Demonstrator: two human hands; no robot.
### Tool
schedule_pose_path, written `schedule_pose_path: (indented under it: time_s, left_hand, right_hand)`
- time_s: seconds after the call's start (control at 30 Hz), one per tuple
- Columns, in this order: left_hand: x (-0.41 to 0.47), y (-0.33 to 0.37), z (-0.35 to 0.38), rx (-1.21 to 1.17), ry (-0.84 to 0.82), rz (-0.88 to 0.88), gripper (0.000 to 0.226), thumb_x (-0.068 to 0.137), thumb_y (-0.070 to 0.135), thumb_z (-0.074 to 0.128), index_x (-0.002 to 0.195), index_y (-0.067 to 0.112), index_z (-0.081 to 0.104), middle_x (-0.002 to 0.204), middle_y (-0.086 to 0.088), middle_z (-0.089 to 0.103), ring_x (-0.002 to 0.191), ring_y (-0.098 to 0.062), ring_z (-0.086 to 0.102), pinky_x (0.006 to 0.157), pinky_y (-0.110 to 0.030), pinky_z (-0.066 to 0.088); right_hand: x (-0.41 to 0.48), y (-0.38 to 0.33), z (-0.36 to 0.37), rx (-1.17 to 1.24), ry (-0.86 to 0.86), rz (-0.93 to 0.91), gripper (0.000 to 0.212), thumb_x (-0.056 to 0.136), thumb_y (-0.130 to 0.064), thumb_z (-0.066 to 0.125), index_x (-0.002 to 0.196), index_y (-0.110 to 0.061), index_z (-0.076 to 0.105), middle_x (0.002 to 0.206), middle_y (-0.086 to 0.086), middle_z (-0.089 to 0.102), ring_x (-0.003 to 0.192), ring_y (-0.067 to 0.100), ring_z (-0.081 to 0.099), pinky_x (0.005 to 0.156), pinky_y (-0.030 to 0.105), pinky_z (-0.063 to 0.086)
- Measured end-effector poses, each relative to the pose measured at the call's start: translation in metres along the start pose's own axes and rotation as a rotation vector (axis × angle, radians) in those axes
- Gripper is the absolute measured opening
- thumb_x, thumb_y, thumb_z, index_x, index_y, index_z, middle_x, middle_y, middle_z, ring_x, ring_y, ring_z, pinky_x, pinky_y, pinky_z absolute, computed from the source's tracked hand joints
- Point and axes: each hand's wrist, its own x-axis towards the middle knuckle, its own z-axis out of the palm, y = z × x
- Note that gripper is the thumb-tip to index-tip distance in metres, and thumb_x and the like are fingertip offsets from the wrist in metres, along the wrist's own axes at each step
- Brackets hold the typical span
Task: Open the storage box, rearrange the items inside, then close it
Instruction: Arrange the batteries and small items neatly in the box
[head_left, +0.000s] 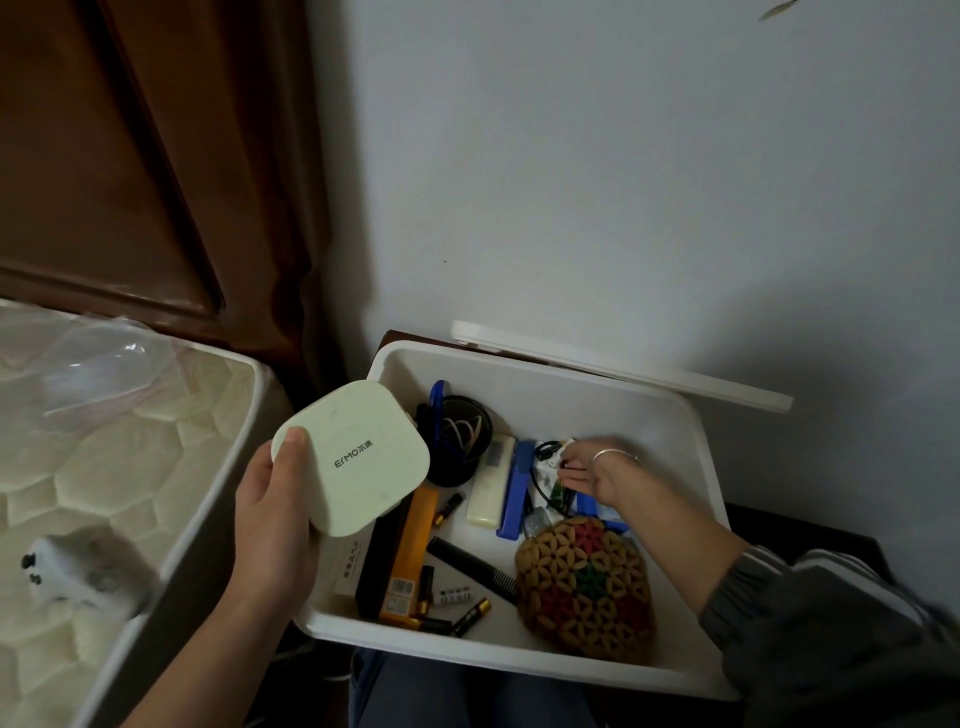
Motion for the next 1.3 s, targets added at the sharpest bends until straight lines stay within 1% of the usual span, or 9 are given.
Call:
schedule_pose_path:
  time_s: [0.07,0.13,0.27,0.33,0.43,0.7,0.83,1.0,1.3]
  left_hand:
    - [0.000,0.000,0.001,0.000,0.004,0.006,0.058,0.078,0.065,0.058,0.123,0.028,0.060,0.111,-0.006,0.072,0.096,-0.025,0.072,0.063,-0.032,0.058]
    - [0.000,0.000,0.001,-0.002,0.009,0.009,0.054,0.079,0.064,0.058,0.121,0.030,0.062,0.110,-0.004,0.072,0.095,-0.024,0.072,0.063,-0.033,0.057]
    - [0.001,-0.001,0.000,0.013,0.006,0.017,0.048,0.081,0.065,0.056,0.119,0.035,0.062,0.109,-0.003,0.072,0.093,-0.023,0.072,0.062,-0.034,0.057]
    - [0.001,-0.001,0.000,0.005,0.010,0.016,0.050,0.081,0.064,0.057,0.120,0.034,0.062,0.109,-0.004,0.072,0.093,-0.023,0.072,0.062,-0.034,0.057]
    - [0.000,-0.001,0.002,-0.013,0.017,0.016,0.052,0.082,0.062,0.058,0.121,0.028,0.062,0.110,-0.006,0.072,0.094,-0.025,0.072,0.061,-0.032,0.057]
    - [0.001,0.000,0.003,-0.014,0.032,0.014,0.053,0.080,0.061,0.059,0.120,0.027,0.062,0.111,-0.008,0.072,0.094,-0.025,0.072,0.062,-0.032,0.057]
    - [0.001,-0.001,0.001,-0.010,0.022,0.014,0.054,0.080,0.063,0.059,0.121,0.027,0.062,0.112,-0.007,0.071,0.096,-0.025,0.072,0.063,-0.031,0.057]
    - [0.002,-0.001,0.001,-0.012,0.024,0.004,0.052,0.078,0.065,0.061,0.117,0.031,0.063,0.110,-0.005,0.072,0.095,-0.025,0.072,0.063,-0.034,0.057]
    - [0.001,0.000,0.002,-0.005,0.022,0.008,0.052,0.077,0.066,0.061,0.117,0.032,0.063,0.109,-0.004,0.072,0.094,-0.023,0.072,0.062,-0.032,0.057]
  right_hand:
    - [-0.003,0.007,0.001,-0.200,0.163,-0.157,0.027,0.089,-0.001,0.054,0.115,0.004,0.057,0.083,0.012,0.056,0.098,0.029,0.060,0.078,0.033,0.053]
    - [-0.013,0.022,0.000,-0.479,0.254,-0.504,0.015,0.085,-0.004,0.061,0.099,-0.001,0.063,0.079,0.008,0.059,0.087,0.026,0.062,0.068,0.027,0.049]
    - [-0.050,0.064,0.017,-0.991,-0.349,-0.869,0.031,0.083,-0.032,0.066,0.111,-0.026,0.057,0.108,-0.009,0.055,0.101,0.009,0.056,0.078,0.008,0.041]
    - [-0.049,0.084,0.030,-1.327,-0.515,-1.087,0.041,0.084,-0.035,0.062,0.121,-0.022,0.051,0.117,-0.001,0.053,0.106,0.015,0.051,0.085,0.025,0.045]
    - [-0.042,0.104,0.055,-1.671,-0.523,-1.280,0.043,0.087,-0.028,0.060,0.123,-0.009,0.048,0.118,0.013,0.051,0.103,0.030,0.049,0.083,0.041,0.043]
    - [-0.036,0.120,0.078,-1.792,-0.587,-1.255,0.028,0.096,-0.019,0.043,0.114,0.002,0.048,0.109,0.023,0.057,0.092,0.040,0.058,0.075,0.046,0.047]
    - [-0.040,0.124,0.080,-1.657,-0.521,-0.948,0.029,0.098,-0.014,0.039,0.124,-0.001,0.043,0.114,0.024,0.057,0.097,0.042,0.059,0.080,0.049,0.050]
    - [-0.042,0.116,0.085,-1.392,-0.547,-0.710,0.030,0.095,-0.023,0.049,0.105,0.002,0.061,0.107,0.021,0.062,0.100,0.034,0.059,0.086,0.035,0.045]
    - [-0.045,0.114,0.102,-1.426,-0.687,-0.554,0.047,0.094,-0.044,0.048,0.107,-0.001,0.063,0.109,0.019,0.063,0.099,0.032,0.059,0.081,0.035,0.044]
